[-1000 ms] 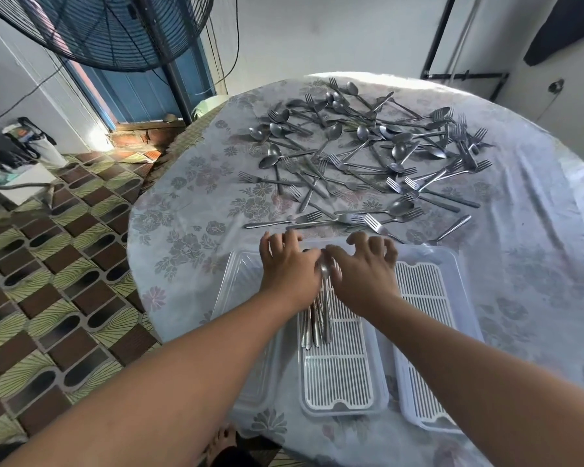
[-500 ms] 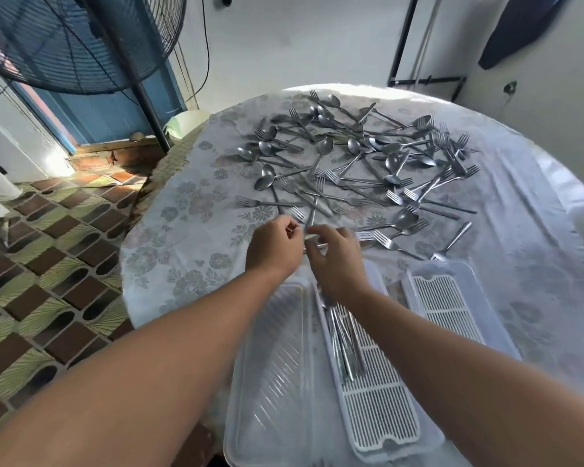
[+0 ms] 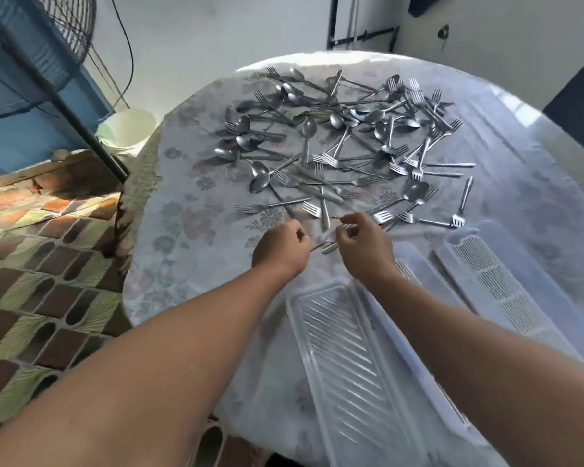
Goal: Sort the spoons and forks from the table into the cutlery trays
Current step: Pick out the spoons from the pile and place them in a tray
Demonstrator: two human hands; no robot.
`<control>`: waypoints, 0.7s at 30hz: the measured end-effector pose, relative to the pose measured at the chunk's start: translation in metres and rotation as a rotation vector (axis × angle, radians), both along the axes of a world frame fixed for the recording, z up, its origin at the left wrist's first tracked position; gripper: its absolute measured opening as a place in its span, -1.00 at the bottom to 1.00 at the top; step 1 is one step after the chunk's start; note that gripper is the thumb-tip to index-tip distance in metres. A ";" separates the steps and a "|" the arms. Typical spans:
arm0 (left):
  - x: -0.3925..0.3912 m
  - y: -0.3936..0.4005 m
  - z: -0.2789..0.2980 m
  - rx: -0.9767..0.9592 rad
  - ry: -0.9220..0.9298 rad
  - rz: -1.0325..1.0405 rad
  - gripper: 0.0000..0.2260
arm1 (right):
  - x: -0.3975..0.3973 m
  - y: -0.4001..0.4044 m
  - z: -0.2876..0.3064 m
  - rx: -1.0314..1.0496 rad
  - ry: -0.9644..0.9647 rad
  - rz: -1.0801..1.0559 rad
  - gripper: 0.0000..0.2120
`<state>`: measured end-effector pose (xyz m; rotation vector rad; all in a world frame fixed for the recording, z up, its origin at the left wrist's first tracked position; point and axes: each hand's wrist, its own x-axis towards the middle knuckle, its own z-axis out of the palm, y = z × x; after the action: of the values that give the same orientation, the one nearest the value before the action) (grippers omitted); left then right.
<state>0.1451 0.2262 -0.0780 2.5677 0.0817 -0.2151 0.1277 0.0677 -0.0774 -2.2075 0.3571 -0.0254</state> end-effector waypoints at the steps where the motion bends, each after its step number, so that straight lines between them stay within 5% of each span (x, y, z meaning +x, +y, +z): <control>1: 0.003 -0.001 -0.003 0.009 0.006 -0.014 -0.86 | 0.002 -0.003 -0.001 -0.010 0.000 -0.011 -0.77; 7: 0.034 -0.018 -0.017 0.158 -0.071 -0.157 -0.91 | 0.029 -0.028 -0.005 0.018 0.021 -0.105 -0.78; 14: 0.047 -0.034 -0.030 0.250 0.076 -0.193 -0.91 | 0.039 -0.044 -0.004 0.027 0.040 -0.086 -0.79; 21: 0.075 -0.005 -0.016 0.015 0.014 0.185 -0.81 | 0.063 -0.012 -0.001 0.025 0.026 0.014 -0.80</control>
<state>0.2202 0.2210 -0.0936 2.5543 0.3249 -0.1628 0.1908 0.0562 -0.0787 -2.1870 0.3552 0.0155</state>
